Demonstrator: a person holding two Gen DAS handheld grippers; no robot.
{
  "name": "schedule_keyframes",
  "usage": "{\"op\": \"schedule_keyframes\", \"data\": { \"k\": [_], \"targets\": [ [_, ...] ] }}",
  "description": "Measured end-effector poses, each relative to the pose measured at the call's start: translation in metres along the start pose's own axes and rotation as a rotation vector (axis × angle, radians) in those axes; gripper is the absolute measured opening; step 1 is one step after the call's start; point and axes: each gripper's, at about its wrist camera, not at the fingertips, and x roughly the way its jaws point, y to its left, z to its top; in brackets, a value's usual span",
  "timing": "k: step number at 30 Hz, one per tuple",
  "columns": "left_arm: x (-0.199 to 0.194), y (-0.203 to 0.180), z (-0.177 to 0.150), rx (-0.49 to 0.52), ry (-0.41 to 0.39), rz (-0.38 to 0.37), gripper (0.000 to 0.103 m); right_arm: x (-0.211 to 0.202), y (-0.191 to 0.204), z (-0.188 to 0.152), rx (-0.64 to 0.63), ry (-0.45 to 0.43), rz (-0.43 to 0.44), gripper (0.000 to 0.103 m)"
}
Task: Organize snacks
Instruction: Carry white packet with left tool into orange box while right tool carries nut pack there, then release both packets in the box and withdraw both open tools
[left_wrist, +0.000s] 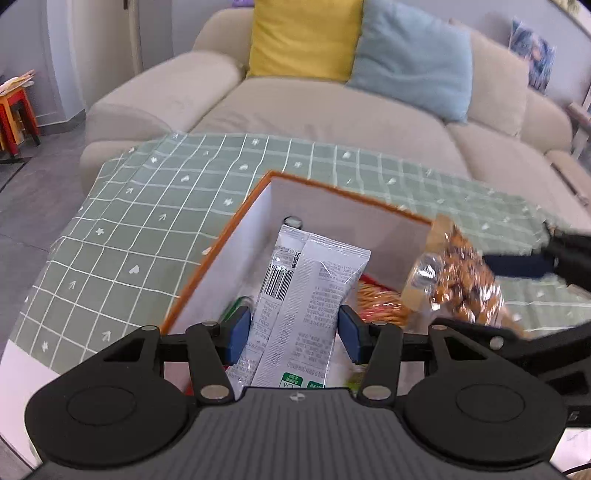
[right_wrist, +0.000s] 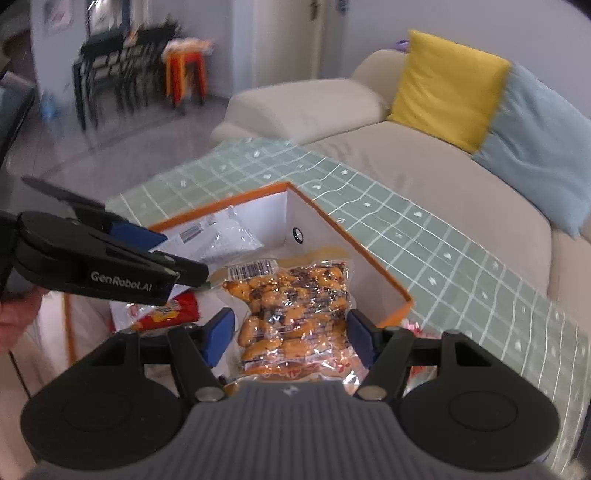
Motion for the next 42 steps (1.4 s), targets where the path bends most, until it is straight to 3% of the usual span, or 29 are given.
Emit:
{"op": "schedule_keyframes", "data": {
  "k": [7, 11, 13, 20, 27, 34, 42],
  "targets": [
    [0.037, 0.008, 0.009, 0.025, 0.074, 0.05, 0.058, 0.063, -0.006, 0.025, -0.063, 0.11, -0.008, 0.065],
    [0.055, 0.008, 0.011, 0.047, 0.119, 0.074, 0.058, 0.085, -0.005, 0.023, -0.108, 0.146, -0.007, 0.064],
    [0.062, 0.006, 0.01, 0.07, 0.13, 0.102, 0.059, 0.094, -0.004, 0.022, -0.132, 0.161, 0.007, 0.056],
    [0.075, -0.004, 0.011, 0.124, 0.156, 0.122, 0.059, 0.12, 0.003, 0.015, -0.171, 0.2, 0.006, 0.056],
    [0.082, -0.007, 0.013, 0.149, 0.179, 0.112, 0.06, 0.115, -0.003, 0.011, -0.154, 0.195, 0.01, 0.059],
    [0.07, -0.007, 0.014, 0.136, 0.136, 0.103, 0.079, 0.102, -0.013, 0.014, -0.132, 0.181, 0.004, 0.071],
    [0.045, -0.014, 0.014, 0.127, 0.107, 0.1, 0.08, 0.067, -0.02, 0.014, -0.079, 0.131, 0.018, 0.072]
  ]
}}
